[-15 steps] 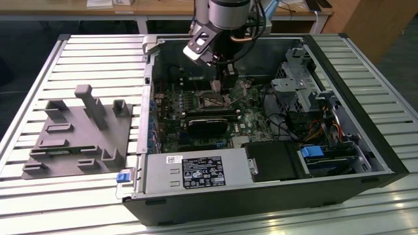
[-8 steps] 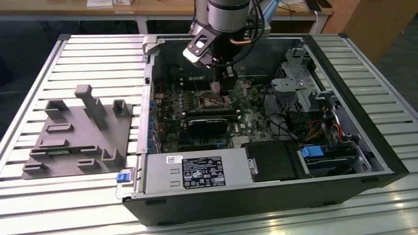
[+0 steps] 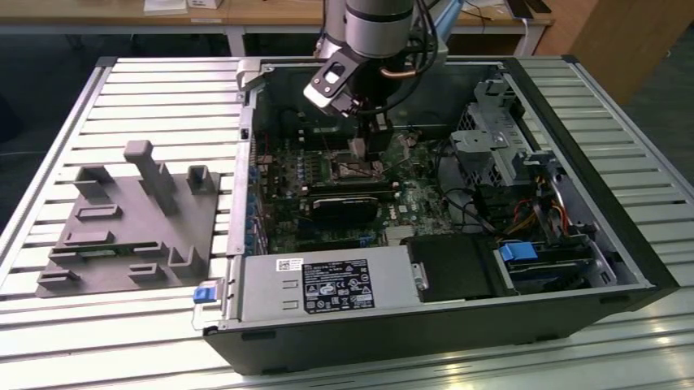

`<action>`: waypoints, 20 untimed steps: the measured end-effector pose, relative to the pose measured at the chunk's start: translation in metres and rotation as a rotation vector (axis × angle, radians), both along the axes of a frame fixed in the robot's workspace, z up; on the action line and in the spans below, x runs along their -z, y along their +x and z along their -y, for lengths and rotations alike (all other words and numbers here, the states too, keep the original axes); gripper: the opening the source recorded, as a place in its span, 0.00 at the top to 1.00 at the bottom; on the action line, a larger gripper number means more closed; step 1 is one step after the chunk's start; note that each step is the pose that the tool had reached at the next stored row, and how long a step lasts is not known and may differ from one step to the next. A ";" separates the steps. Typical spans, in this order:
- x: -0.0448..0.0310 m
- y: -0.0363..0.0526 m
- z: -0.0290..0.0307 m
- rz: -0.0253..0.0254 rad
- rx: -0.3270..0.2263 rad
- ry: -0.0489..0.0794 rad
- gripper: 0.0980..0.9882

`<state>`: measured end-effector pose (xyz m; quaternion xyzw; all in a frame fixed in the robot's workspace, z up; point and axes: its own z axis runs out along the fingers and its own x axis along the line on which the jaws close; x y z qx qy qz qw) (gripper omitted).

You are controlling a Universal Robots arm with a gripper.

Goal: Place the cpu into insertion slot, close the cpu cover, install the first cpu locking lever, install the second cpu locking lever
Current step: 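Place the cpu into insertion slot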

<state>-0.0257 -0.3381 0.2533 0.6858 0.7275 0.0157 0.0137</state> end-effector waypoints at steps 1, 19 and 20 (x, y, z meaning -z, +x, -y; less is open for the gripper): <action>0.0005 0.0000 0.0000 0.0000 0.000 0.000 0.51; 0.0202 -0.0026 -0.0110 0.0001 0.026 0.000 0.51; 0.0215 -0.0036 -0.0114 0.0000 0.026 0.000 0.51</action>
